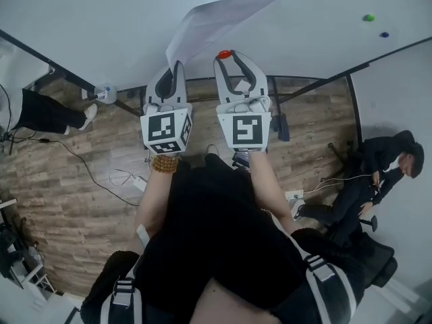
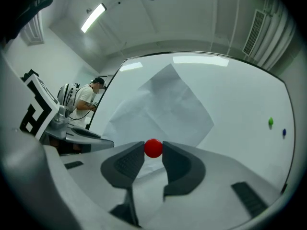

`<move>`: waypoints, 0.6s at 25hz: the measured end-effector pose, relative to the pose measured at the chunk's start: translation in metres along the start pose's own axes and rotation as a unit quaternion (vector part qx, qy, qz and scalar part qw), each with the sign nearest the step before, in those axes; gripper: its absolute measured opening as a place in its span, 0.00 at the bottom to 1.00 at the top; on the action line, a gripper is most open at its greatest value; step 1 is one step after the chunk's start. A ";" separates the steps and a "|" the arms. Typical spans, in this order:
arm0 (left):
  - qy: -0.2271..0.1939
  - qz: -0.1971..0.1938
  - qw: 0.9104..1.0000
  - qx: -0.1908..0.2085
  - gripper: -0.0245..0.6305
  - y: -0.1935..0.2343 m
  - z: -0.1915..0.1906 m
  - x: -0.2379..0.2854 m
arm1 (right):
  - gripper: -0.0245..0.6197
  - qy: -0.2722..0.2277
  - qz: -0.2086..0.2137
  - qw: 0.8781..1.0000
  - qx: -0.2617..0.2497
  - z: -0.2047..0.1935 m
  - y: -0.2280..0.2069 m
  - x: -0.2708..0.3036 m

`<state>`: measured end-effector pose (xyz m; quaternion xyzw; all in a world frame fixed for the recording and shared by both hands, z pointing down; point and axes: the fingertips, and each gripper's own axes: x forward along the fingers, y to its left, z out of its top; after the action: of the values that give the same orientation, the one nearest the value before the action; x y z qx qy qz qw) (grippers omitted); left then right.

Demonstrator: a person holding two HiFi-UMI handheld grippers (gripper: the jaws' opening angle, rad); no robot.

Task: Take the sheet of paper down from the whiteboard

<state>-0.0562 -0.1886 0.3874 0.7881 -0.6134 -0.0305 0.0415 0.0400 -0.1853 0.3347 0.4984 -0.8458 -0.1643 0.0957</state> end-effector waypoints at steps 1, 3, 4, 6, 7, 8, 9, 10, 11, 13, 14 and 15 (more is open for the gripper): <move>-0.002 0.000 1.000 -0.003 0.05 -0.001 0.001 -0.002 | 0.22 -0.004 0.001 1.000 -0.001 0.002 0.000 -0.002; -0.003 0.000 1.000 -0.010 0.05 -0.002 0.001 -0.005 | 0.22 -0.006 0.001 1.000 0.001 0.003 0.002 -0.005; -0.003 0.000 1.000 -0.014 0.05 -0.003 0.001 -0.007 | 0.22 -0.006 0.001 1.000 0.005 0.002 0.002 -0.008; -0.003 0.001 1.000 -0.020 0.05 -0.008 0.001 -0.013 | 0.22 -0.003 0.002 1.000 0.009 0.001 0.000 -0.016; -0.002 0.002 1.000 -0.023 0.05 -0.010 0.000 -0.016 | 0.22 -0.002 0.003 1.000 0.008 0.000 -0.001 -0.021; -0.001 0.003 1.000 -0.026 0.05 -0.013 -0.001 -0.019 | 0.22 -0.002 0.003 1.000 0.007 0.000 -0.002 -0.025; 0.001 0.005 1.000 -0.028 0.05 -0.015 -0.002 -0.021 | 0.22 -0.003 0.003 1.000 0.008 0.000 -0.004 -0.030; 0.002 0.006 1.000 -0.029 0.05 -0.018 -0.003 -0.022 | 0.22 -0.004 0.001 1.000 0.011 -0.001 -0.006 -0.033; 0.003 0.007 1.000 -0.030 0.05 -0.019 -0.003 -0.022 | 0.22 -0.006 -0.001 1.000 0.013 -0.001 -0.009 -0.035; 0.004 0.007 1.000 -0.029 0.05 -0.020 -0.004 -0.022 | 0.22 -0.006 -0.005 1.000 0.019 -0.002 -0.012 -0.037; 0.004 0.006 1.000 -0.029 0.05 -0.022 -0.004 -0.022 | 0.22 -0.003 -0.006 1.000 0.022 -0.003 -0.013 -0.039; 0.004 0.006 1.000 -0.028 0.05 -0.024 -0.003 -0.023 | 0.22 0.000 -0.006 1.000 0.024 -0.004 -0.015 -0.041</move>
<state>-0.0386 -0.1606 0.3880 0.7831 -0.6168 -0.0447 0.0664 0.0731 -0.1571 0.3332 0.5059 -0.8463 -0.1447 0.0824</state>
